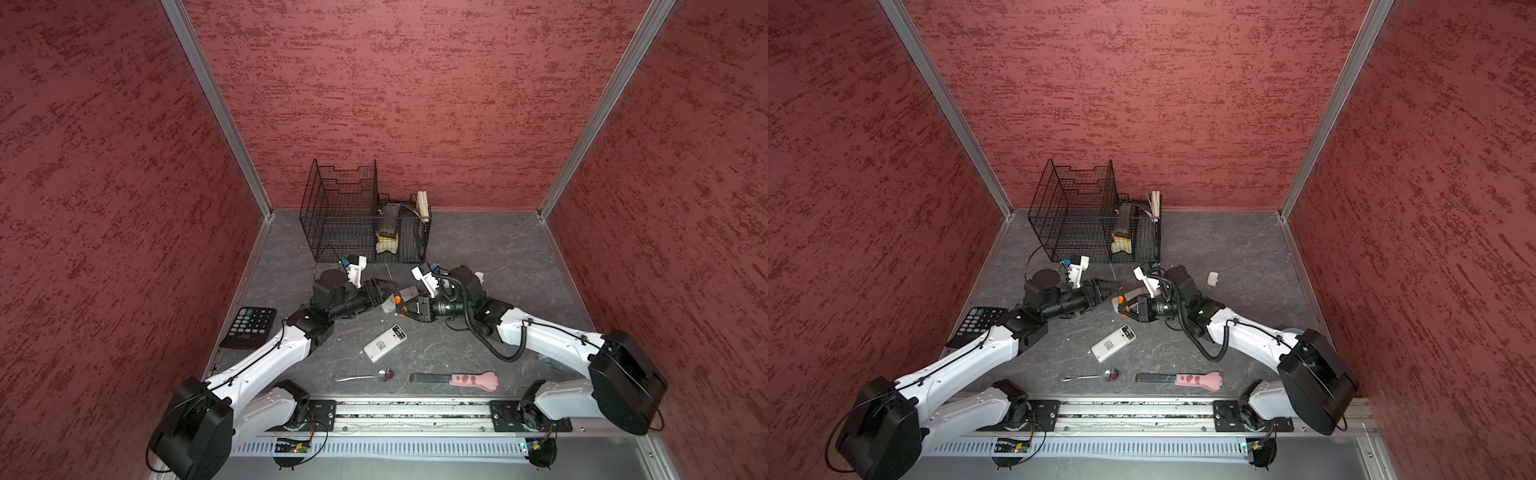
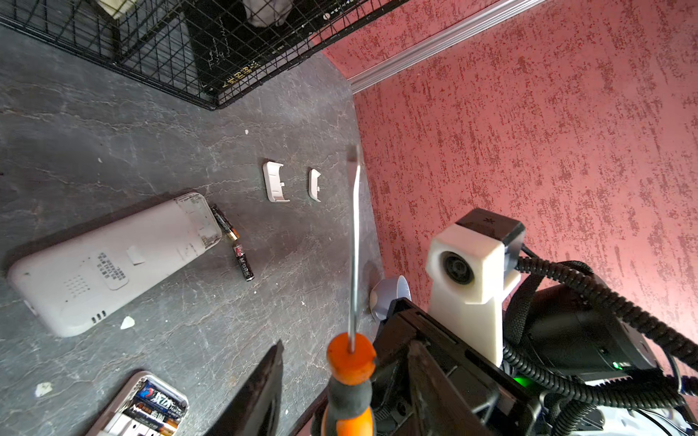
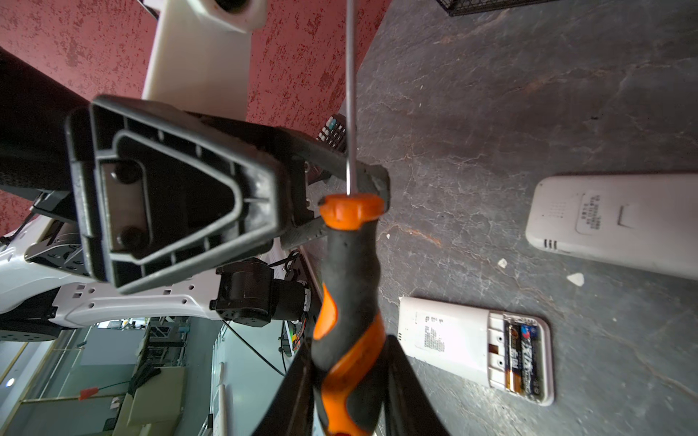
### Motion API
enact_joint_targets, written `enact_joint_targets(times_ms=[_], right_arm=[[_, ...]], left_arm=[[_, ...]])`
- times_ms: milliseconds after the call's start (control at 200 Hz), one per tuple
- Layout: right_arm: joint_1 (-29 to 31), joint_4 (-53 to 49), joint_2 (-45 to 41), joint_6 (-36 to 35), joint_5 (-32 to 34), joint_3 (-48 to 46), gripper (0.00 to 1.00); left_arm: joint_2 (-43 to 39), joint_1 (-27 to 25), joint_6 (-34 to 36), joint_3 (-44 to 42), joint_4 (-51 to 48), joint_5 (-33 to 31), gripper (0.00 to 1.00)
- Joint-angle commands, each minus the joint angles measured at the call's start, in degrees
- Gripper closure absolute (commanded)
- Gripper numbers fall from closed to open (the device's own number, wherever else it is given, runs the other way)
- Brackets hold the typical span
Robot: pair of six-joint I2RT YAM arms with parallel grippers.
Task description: Unload the batteries from the remote control
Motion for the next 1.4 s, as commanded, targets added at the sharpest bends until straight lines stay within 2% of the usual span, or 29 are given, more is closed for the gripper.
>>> enact_joint_targets(times_ms=[0,286,486,686,797,1177,1338,1393], right_arm=[[0.3,2.5,0.3,0.1,-1.0,1.9,1.0],[0.2,3.0,0.6,0.2,-1.0,2.4,1.0],[0.3,2.7,0.8,0.2,-1.0,2.5,1.0],[0.3,2.2,1.2,0.1,-0.9,2.8,1.0],[0.3,1.8,1.1,-0.1,-1.0,2.8,1.0],[0.3,1.9,0.5,0.1,-0.7,2.4,1.0],[0.3,1.9,-0.6,0.5,0.5,1.9,1.0],[0.3,2.0,-1.1,0.8,1.5,1.7,0.91]], left_arm=[[0.8,-0.3,0.1,0.2,3.0,1.0,0.48],[5.2,-0.7,0.1,1.3,6.7,2.4,0.54],[6.0,-0.7,0.1,1.5,7.9,2.4,0.62],[6.6,-0.7,0.0,1.8,8.4,2.7,0.66],[6.7,-0.7,0.1,1.9,8.5,2.9,0.71],[7.3,-0.5,0.5,2.0,8.0,2.6,1.0],[7.2,-0.2,0.6,2.0,8.0,1.5,1.0],[7.0,0.3,0.4,2.0,8.2,0.7,1.0]])
